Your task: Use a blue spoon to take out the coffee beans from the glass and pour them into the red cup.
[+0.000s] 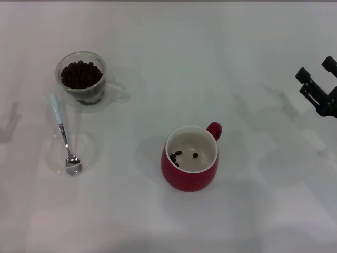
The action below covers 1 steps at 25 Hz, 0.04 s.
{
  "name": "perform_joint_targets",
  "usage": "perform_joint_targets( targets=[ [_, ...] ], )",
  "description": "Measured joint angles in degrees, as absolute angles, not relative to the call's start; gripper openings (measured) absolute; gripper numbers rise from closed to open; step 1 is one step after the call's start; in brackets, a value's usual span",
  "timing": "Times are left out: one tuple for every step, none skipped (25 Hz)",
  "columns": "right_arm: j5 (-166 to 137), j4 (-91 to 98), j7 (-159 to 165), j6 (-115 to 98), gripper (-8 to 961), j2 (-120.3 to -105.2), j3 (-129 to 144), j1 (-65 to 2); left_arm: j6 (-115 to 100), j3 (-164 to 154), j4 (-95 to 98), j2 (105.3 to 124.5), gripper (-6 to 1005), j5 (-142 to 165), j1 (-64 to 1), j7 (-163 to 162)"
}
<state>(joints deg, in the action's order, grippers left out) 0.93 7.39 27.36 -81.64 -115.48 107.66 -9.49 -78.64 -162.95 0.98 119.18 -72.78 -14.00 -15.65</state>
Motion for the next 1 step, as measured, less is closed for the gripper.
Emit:
perform_joint_targets(
  targets=[
    [1.4, 7.4, 27.4, -81.6, 738, -115.49, 107.7, -9.5, -78.4, -162.9, 1.2, 119.18, 886, -72.8, -14.1, -15.7]
  ],
)
